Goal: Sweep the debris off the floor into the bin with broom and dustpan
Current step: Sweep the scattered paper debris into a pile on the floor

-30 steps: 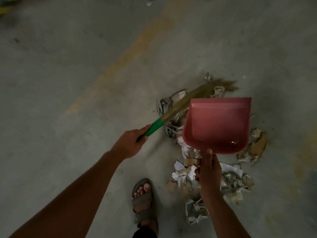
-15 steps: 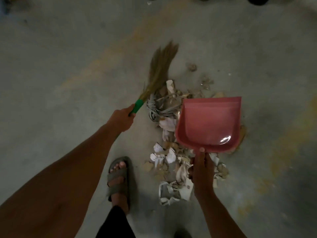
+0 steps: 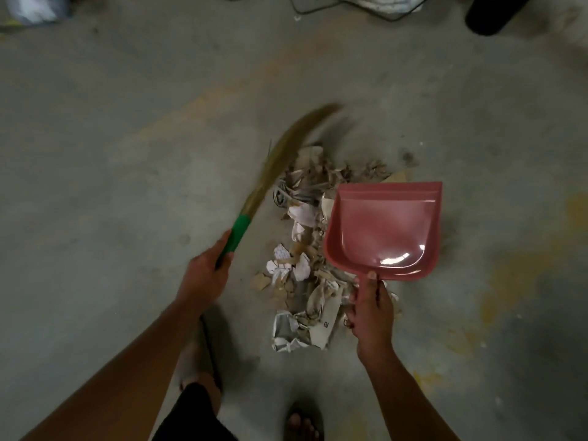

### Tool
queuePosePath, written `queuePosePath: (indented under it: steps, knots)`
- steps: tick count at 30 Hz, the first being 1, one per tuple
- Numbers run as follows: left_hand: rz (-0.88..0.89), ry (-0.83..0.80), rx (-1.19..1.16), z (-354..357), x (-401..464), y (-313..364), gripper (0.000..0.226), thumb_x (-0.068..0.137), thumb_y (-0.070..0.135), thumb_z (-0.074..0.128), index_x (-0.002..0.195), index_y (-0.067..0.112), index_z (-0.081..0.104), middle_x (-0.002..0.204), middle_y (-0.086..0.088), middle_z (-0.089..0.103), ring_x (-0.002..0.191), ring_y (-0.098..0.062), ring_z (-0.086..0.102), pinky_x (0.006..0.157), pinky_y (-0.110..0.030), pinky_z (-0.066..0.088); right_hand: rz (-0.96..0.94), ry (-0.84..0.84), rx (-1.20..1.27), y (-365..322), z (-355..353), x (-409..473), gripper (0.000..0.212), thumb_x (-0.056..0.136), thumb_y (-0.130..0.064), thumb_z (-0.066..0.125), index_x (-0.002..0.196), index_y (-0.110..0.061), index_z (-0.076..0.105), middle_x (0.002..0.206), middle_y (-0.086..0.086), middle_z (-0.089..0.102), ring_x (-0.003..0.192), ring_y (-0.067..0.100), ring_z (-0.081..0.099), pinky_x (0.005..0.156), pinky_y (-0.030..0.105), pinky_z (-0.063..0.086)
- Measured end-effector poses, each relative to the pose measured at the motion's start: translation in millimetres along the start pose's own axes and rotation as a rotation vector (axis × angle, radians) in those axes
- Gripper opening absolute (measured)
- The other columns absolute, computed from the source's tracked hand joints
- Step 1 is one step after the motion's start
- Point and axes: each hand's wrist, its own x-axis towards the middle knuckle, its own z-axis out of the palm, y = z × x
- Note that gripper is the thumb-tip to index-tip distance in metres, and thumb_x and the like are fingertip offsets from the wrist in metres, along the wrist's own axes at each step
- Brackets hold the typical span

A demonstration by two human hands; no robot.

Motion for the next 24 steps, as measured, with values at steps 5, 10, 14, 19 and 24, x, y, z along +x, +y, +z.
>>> queuePosePath:
  steps: [5,10,14,19,24]
  knots:
    - [-0.311,0.078,-0.089,6.5,4.4,-14.8,0.058,0.109,0.039,0.047,0.164,0.043,0.027,0.11,-0.01,0.071,0.075,-0.028,0.07,0.074,-0.043,0.064,-0.011,-0.056,-0.034,8.6,-9.7,-7.0,0.055,0.106,-0.064,0.046,0.099,-0.013,0.065,0.073,0.006,0.061,0.047,0.013,0.046,0.042,0.022,0.034]
    - [-0.331,-0.106,0.045,34.4,14.7,-7.8,0.058,0.109,0.04,0.046,0.164,0.038,0.028,0.11,-0.012,0.07,0.076,-0.028,0.073,0.068,-0.038,0.065,0.002,-0.067,-0.017,28.6,-16.8,-6.2,0.054,0.107,-0.059,0.047,0.103,-0.009,0.066,0.075,0.009,0.058,0.049,0.015,0.043,0.041,0.021,0.033]
    - [-0.121,-0.183,0.175,67.9,4.0,-0.9,0.059,0.109,0.039,0.047,0.165,0.04,0.029,0.114,-0.021,0.072,0.09,-0.038,0.072,0.082,-0.04,0.061,0.041,-0.055,-0.047,39.7,-16.9,-2.7,0.055,0.107,-0.062,0.046,0.106,-0.011,0.067,0.079,0.006,0.061,0.05,0.013,0.044,0.041,0.021,0.033]
    - [0.081,-0.211,0.162,84.7,-22.1,-5.5,0.062,0.108,0.032,0.052,0.165,0.037,0.029,0.11,-0.018,0.069,0.098,-0.037,0.067,0.086,-0.041,0.055,0.069,-0.034,-0.095,45.8,-15.1,2.6,0.053,0.107,-0.062,0.045,0.106,-0.015,0.068,0.077,0.006,0.06,0.046,0.011,0.044,0.039,0.019,0.032]
    - [0.184,-0.104,0.08,76.7,-58.9,-6.0,0.062,0.108,0.033,0.053,0.165,0.037,0.029,0.098,-0.008,0.062,0.082,-0.029,0.06,0.074,-0.039,0.053,0.061,-0.063,-0.116,49.6,-28.4,-6.4,0.053,0.105,-0.066,0.046,0.105,-0.018,0.07,0.076,0.004,0.062,0.048,0.013,0.045,0.041,0.022,0.034]
